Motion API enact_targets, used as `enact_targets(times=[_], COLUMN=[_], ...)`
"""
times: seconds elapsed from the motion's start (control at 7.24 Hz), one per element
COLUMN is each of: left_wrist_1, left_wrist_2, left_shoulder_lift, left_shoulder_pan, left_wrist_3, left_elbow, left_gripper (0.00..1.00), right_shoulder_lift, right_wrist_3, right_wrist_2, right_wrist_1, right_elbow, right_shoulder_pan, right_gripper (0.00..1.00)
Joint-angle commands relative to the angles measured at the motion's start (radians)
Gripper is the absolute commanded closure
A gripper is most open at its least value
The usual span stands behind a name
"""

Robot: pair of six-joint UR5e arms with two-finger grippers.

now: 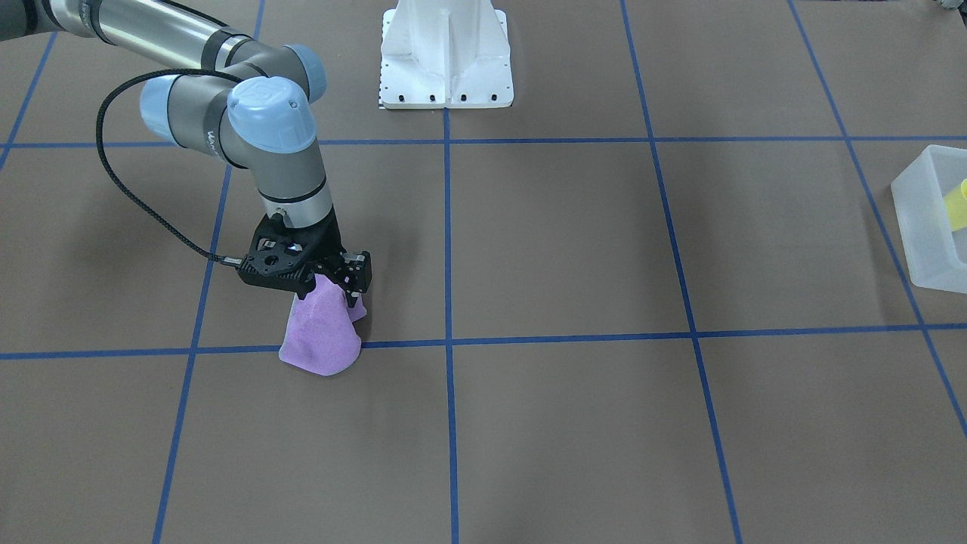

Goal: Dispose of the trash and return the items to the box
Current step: 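Reach the right gripper over the lavender cloth and lower onto it, then close the right gripper on the lavender cloth and lift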

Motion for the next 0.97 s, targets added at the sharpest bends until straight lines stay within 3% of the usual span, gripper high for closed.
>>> enact_targets(times=[0.0,0.14,0.28,0.83], left_wrist_1=[-0.009,-0.009,-0.01,-0.022], left_wrist_2=[0.0,0.0,0.0,-0.002], left_shoulder_lift=[0.01,0.01,0.022,0.052], left_shoulder_pan=[0.0,0.0,0.0,0.002], left_wrist_3=[0.001,0.001,0.001,0.004], left_elbow=[-0.002,-0.002,-0.002,0.0], left_gripper=[0.02,0.02,0.02,0.02], right_shoulder_lift=[0.0,0.0,-0.002,0.0], right_wrist_3=[0.018,0.034,0.032,-0.035], right_wrist_2=[-0.036,-0.038,-0.04,-0.032], right_wrist_1=[-0.003,-0.003,-0.004,-0.01], right_elbow=[-0.011,-0.006,0.0,0.02], right_shoulder_pan=[-0.046,-0.048,-0.048,0.028], right_gripper=[0.32,0.9,1.0,1.0])
